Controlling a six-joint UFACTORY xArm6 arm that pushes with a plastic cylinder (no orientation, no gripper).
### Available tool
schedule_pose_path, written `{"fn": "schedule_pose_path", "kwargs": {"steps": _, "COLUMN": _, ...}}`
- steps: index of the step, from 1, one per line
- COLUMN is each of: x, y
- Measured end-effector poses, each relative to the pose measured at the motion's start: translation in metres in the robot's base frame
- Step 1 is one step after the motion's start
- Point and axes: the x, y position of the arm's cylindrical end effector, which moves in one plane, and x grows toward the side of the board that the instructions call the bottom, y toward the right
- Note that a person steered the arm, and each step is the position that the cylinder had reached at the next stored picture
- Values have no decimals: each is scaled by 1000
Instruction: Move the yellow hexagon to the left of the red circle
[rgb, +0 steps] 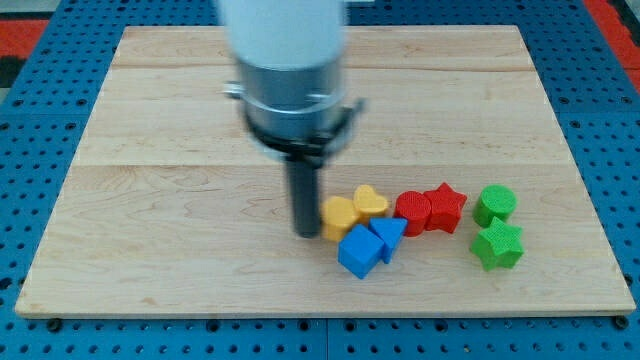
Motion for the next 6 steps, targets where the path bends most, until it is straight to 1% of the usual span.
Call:
{"fn": "schedule_pose_path", "kwargs": {"steps": 1, "x": 0, "y": 69}}
{"fn": "schedule_pose_path", "kwargs": {"steps": 2, "x": -11, "y": 53}}
{"fn": "schedule_pose_path", "kwargs": {"steps": 3, "x": -23, "y": 12}}
{"fn": "schedule_pose_path", "kwargs": {"steps": 4, "x": -26, "y": -14}}
{"fn": "schedule_pose_path", "kwargs": {"steps": 5, "x": -73, "y": -24}}
{"fn": "schedule_pose_path", "kwargs": {"steps": 6, "x": -74, "y": 27}}
